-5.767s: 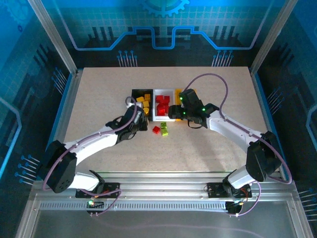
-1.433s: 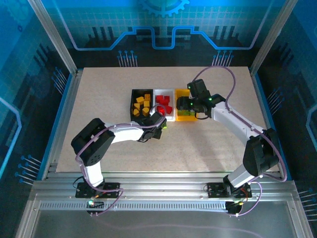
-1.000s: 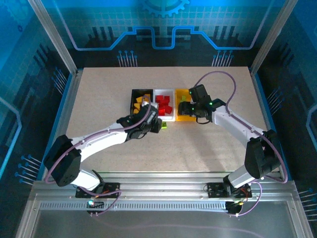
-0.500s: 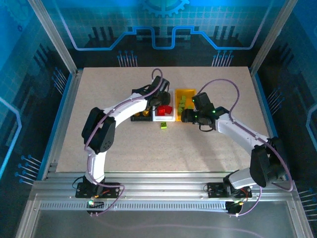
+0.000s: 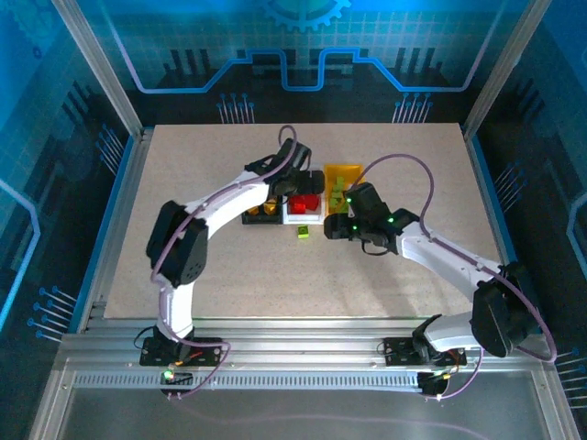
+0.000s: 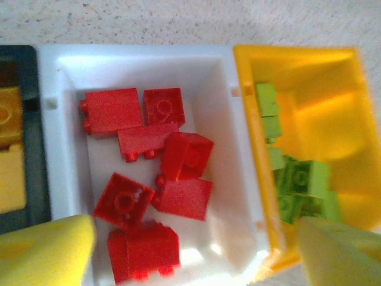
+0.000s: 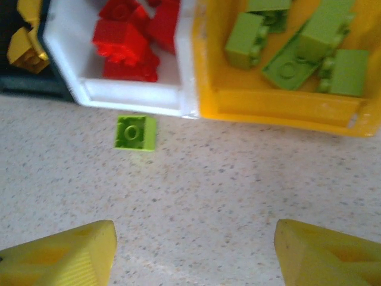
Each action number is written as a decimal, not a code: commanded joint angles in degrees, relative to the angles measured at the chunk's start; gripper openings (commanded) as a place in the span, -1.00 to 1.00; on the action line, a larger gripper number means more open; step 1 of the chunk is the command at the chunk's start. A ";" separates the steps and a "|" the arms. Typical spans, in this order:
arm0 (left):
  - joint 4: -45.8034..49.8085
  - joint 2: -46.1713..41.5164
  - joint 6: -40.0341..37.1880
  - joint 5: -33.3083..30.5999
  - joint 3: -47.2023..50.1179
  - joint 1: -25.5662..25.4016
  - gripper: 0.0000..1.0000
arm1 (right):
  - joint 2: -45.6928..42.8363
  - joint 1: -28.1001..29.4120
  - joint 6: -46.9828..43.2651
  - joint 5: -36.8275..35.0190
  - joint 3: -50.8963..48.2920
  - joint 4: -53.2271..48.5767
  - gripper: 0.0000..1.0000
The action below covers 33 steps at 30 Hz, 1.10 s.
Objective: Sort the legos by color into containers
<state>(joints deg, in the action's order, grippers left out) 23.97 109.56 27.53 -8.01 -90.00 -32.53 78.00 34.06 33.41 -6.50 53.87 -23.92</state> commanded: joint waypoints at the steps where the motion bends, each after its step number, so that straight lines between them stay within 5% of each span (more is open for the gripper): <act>1: -4.51 -11.61 1.08 2.55 5.65 -0.89 0.98 | 1.54 3.25 0.84 -0.43 0.57 2.74 0.45; 18: -8.43 -54.60 10.73 -4.48 51.93 -2.16 0.98 | 26.99 10.76 5.55 -9.00 13.62 5.96 0.43; 33: -5.60 -59.22 12.15 -6.68 56.42 -2.08 0.98 | 37.87 10.36 4.61 -11.33 21.41 4.69 0.07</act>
<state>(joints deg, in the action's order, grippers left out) 16.97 50.92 39.05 -13.28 -34.52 -34.72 113.99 44.29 37.87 -16.60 73.43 -19.75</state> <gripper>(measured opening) 0.989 0.552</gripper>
